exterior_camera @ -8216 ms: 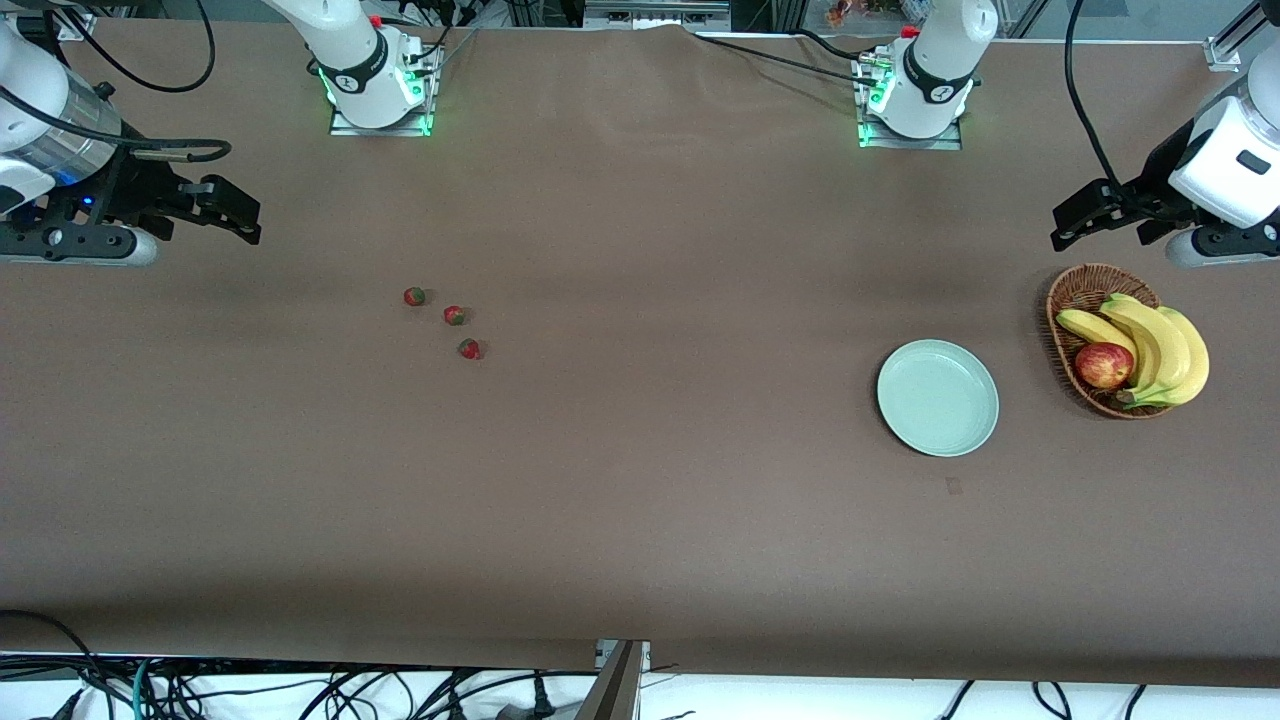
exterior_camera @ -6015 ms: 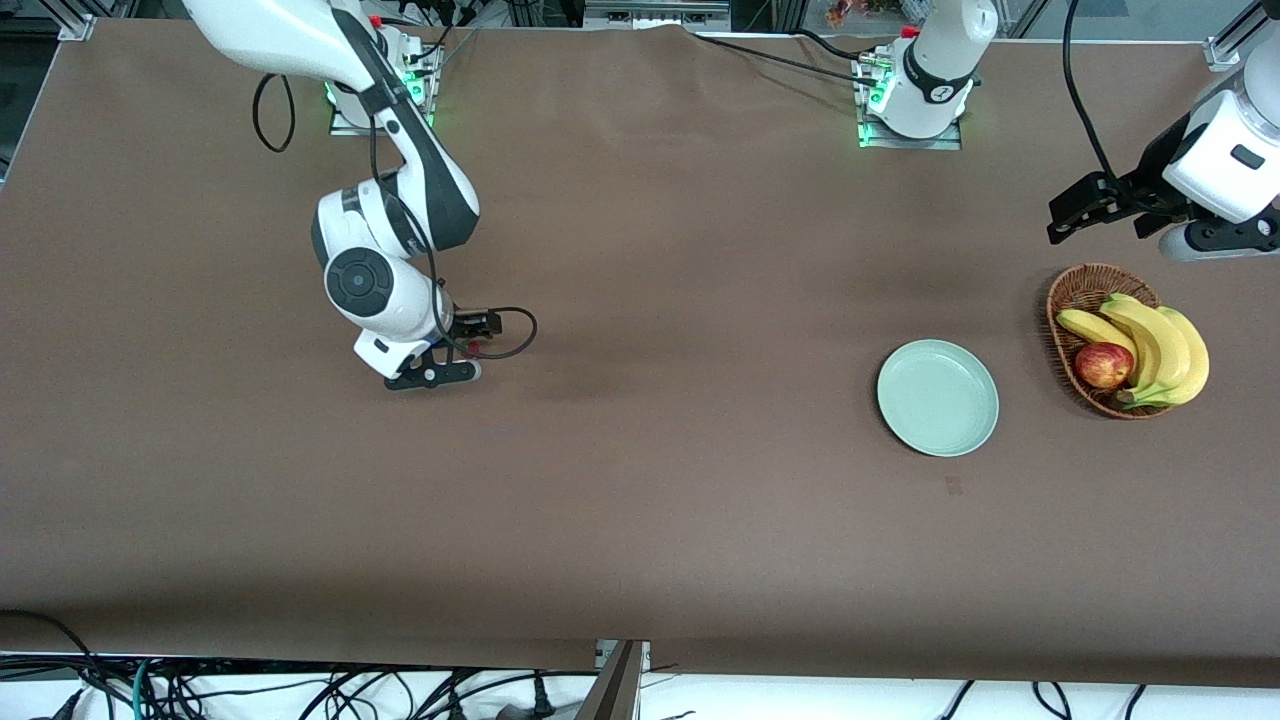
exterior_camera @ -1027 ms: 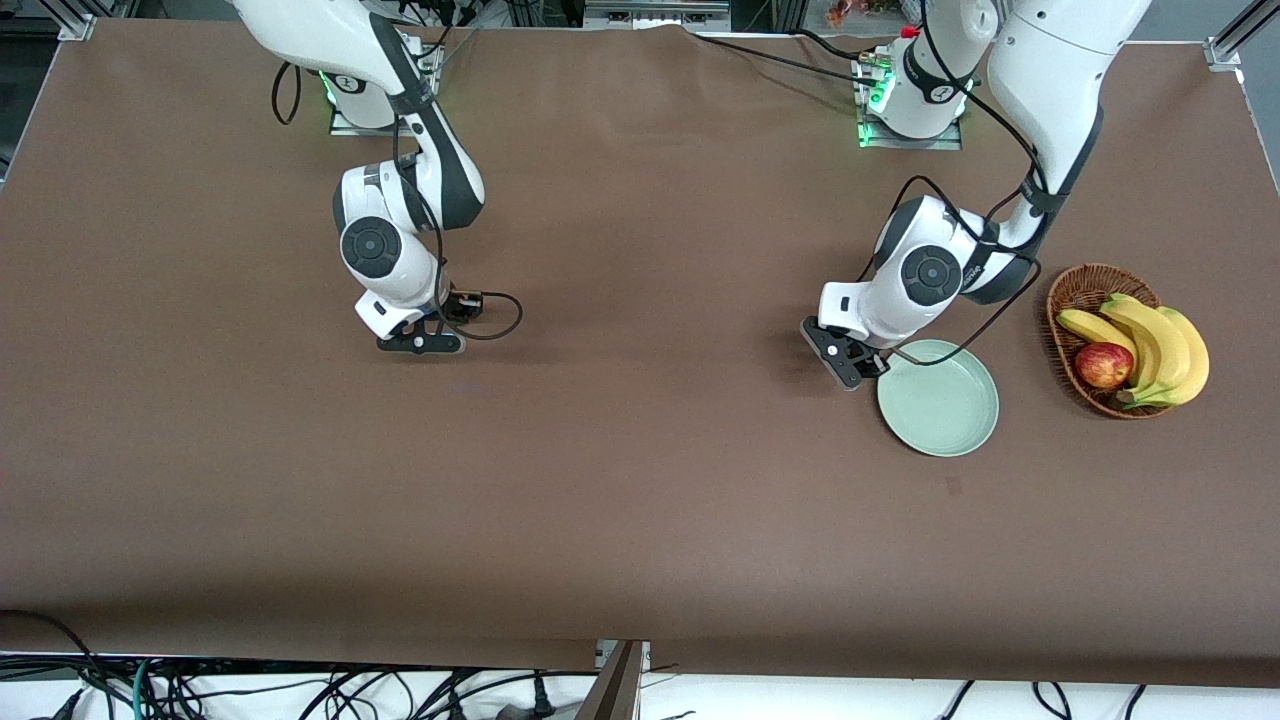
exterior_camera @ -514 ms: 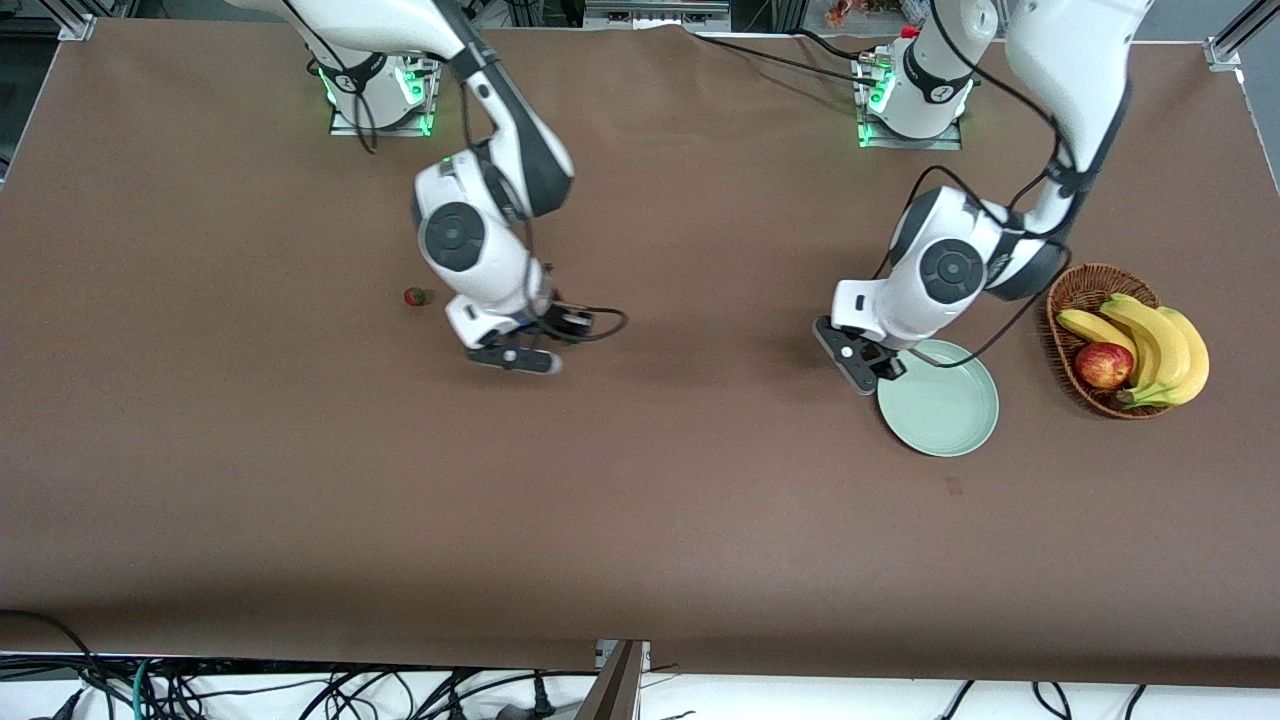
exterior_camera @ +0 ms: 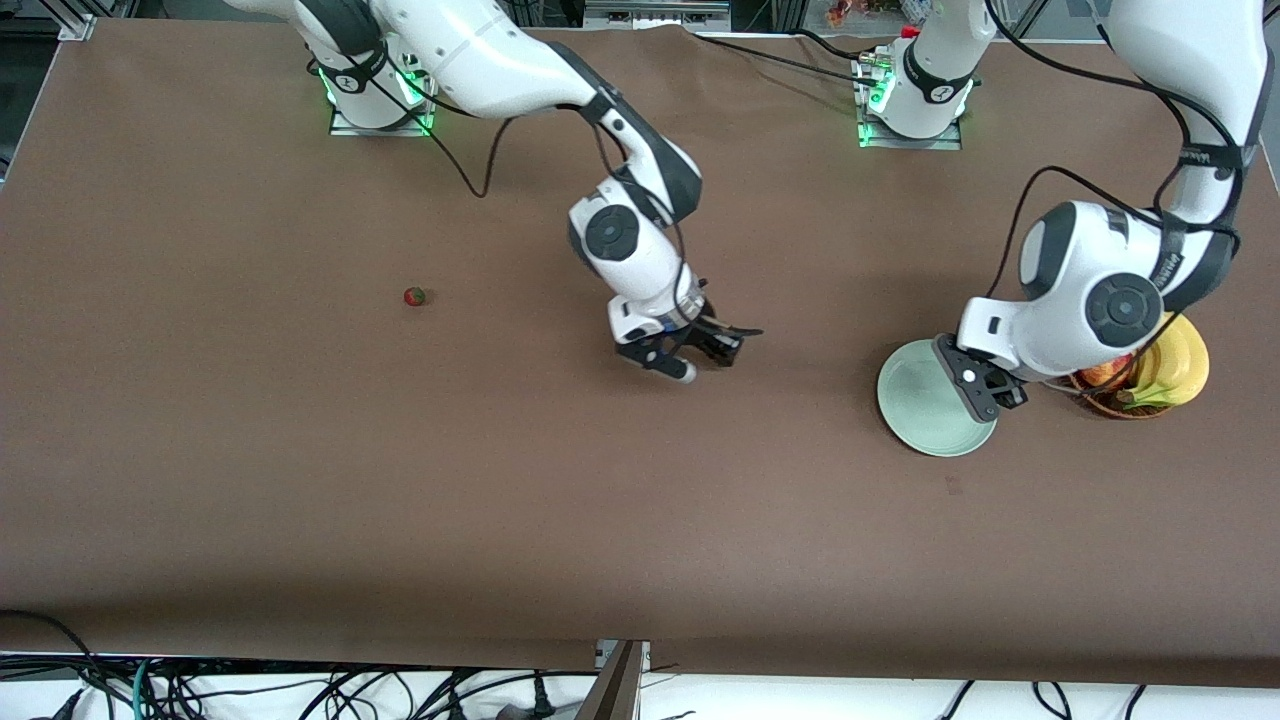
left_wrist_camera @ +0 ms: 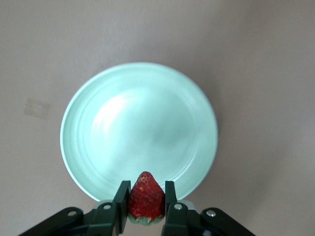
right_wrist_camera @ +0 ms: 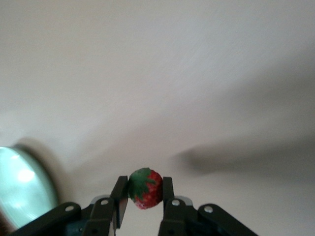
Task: Collect all strawberries into plate
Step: 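Lower the strawberry onto the plate while the right gripper carries another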
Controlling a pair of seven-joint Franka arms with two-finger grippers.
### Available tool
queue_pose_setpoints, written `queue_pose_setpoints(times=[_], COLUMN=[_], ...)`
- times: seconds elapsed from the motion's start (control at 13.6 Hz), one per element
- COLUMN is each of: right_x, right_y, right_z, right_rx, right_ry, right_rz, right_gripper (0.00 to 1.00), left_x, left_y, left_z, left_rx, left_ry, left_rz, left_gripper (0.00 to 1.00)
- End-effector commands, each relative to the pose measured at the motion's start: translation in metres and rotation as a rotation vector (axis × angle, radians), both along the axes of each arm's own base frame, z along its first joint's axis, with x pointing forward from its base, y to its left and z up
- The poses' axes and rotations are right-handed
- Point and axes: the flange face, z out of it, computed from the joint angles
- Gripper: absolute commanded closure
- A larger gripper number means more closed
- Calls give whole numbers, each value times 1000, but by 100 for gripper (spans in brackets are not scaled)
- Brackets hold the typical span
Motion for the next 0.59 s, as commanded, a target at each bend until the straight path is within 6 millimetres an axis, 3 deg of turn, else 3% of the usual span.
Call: queue_pose_setpoints(times=[0.0,0.07,0.22,0.29,0.37,0.51], right_x=[-7,-8,-7,-9,-5,8], right_y=[26,28,29,28,19,-18], right_z=[-2,5,27,29,36,63], right_rx=[125,139,115,53,-31,-228], right_ry=[-6,13,46,86,97,137], right_rz=[-115,-145,-135,-99,-58,52], right_gripper=[46,23,15,15,14,14], left_x=[11,11,11,11,12,12], left_y=[30,32,30,27,12,-22], left_z=[-39,-50,-50,-46,-37,-10], left_rx=[-32,-42,-46,-49,-61,-75], left_ry=[2,5,-2,-4,-15,-36], left_rz=[-80,-94,-103,-105,-125,-153], left_gripper=[78,53,0,0,0,0])
